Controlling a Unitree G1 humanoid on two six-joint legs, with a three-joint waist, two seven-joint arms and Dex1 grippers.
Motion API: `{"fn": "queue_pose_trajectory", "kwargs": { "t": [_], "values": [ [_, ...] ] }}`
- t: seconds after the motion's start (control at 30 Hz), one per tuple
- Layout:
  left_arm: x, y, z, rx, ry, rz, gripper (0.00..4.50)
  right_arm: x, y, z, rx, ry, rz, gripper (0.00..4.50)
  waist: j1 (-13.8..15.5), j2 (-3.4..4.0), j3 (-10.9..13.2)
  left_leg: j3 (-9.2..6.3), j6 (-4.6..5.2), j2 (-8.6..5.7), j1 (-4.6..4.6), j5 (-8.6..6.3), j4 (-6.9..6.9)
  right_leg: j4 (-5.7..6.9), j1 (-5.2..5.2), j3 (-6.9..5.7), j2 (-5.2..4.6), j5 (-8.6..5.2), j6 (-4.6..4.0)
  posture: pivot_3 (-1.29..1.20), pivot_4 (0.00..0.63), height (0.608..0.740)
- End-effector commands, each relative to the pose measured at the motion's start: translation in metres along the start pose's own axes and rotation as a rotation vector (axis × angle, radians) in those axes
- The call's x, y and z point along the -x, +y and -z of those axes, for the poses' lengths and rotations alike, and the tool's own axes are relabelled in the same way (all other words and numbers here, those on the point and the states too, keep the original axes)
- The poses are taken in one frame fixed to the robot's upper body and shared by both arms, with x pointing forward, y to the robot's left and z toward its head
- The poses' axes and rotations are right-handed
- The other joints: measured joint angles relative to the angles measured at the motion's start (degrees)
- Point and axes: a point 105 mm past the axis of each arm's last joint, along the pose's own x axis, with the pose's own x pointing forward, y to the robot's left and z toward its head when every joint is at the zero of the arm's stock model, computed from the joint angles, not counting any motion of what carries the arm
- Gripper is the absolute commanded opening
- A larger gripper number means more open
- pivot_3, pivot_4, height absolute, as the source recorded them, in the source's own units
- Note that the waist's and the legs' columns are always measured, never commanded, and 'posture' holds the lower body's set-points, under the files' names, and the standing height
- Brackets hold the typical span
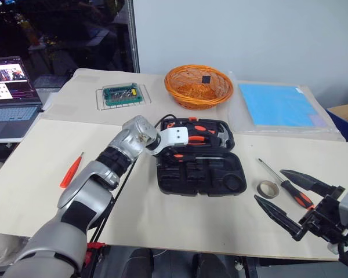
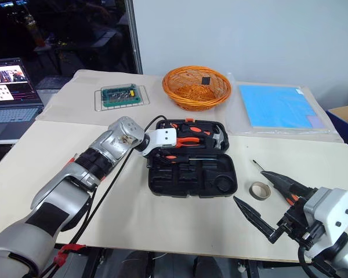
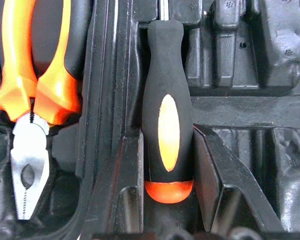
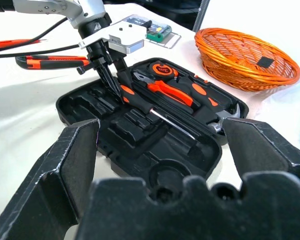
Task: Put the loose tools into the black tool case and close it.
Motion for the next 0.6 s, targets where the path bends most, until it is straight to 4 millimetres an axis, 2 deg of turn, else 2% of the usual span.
{"fn": "queue_pose_trajectory", "kwargs": {
  "t": [0.03,0.1,0.2,0.27,0.3,0.37,0.4,0.5,0.6],
  "values": [
    [0.013,0.015,-0.008,-0.039,-0.017,-0.082,2.44,-0.002,0.001,-0.008,0.038,-0.031,0.001,4.50,0.01,0.01,-0.01,0.00,0.00,0.00,0.00,0.00,0.01,0.01,-0.01,0.00,0.00,0.00,0.00,0.00,0.150,0.740],
    [0.029,0.017,-0.018,-0.007,-0.102,-0.096,3.04,-0.002,0.001,-0.009,0.040,-0.032,-0.002,4.50,0.03,0.01,0.00,-0.04,0.00,0.00,0.06,0.00,0.04,0.01,0.10,-0.03,0.00,-0.02,-0.03,0.00,0.150,0.740],
    [0.052,0.011,-0.034,0.063,-0.275,-0.078,3.04,-0.002,-0.001,-0.010,0.044,-0.032,-0.003,4.50,-0.16,0.01,0.00,-0.07,0.00,0.02,-0.03,0.00,0.04,0.02,0.01,-0.03,0.01,-0.10,-0.22,0.00,0.150,0.740],
    [0.057,0.008,-0.041,0.170,-0.404,-0.085,2.47,-0.003,-0.002,-0.010,0.047,-0.032,-0.004,4.50,-0.16,0.03,-0.01,-0.06,0.04,0.01,-0.03,-0.02,0.04,0.03,0.02,-0.01,-0.01,0.09,-0.15,0.00,0.150,0.740],
    [0.056,0.007,-0.042,0.200,-0.436,-0.096,2.34,-0.003,-0.003,-0.010,0.048,-0.033,-0.005,4.50,-0.12,0.05,-0.02,-0.07,0.08,0.01,-0.01,-0.05,0.04,0.03,0.06,-0.02,-0.01,0.16,-0.13,0.00,0.150,0.740],
    [0.051,0.005,-0.047,0.231,-0.486,-0.124,1.41,-0.004,-0.004,-0.010,0.050,-0.033,-0.005,4.50,0.06,0.08,-0.04,-0.07,0.11,-0.03,0.02,-0.06,0.04,-0.01,0.13,-0.03,-0.03,0.17,-0.12,0.00,0.150,0.740],
    [0.044,0.006,-0.052,0.285,-0.545,-0.152,1.11,-0.005,-0.005,-0.010,0.051,-0.034,-0.005,4.50,0.17,0.08,-0.04,-0.10,0.11,-0.05,0.03,-0.06,0.06,-0.01,0.16,-0.04,-0.02,0.17,-0.11,0.00,0.150,0.740],
    [0.017,0.008,-0.052,0.395,-0.603,-0.253,0.07,-0.007,-0.007,-0.012,0.059,-0.040,0.006,4.50,0.54,0.07,-0.03,-0.21,0.11,-0.09,0.03,-0.06,0.19,0.00,0.30,-0.07,-0.01,0.15,-0.04,0.00,0.150,0.740],
    [-0.015,0.002,-0.036,0.437,-0.526,-0.298,0.07,-0.008,-0.007,-0.012,0.054,-0.028,0.010,4.50,0.48,0.06,-0.03,-0.24,0.12,-0.15,0.01,-0.06,0.30,-0.05,0.36,-0.05,-0.01,0.18,0.06,0.00,0.150,0.740]
  ]
}}
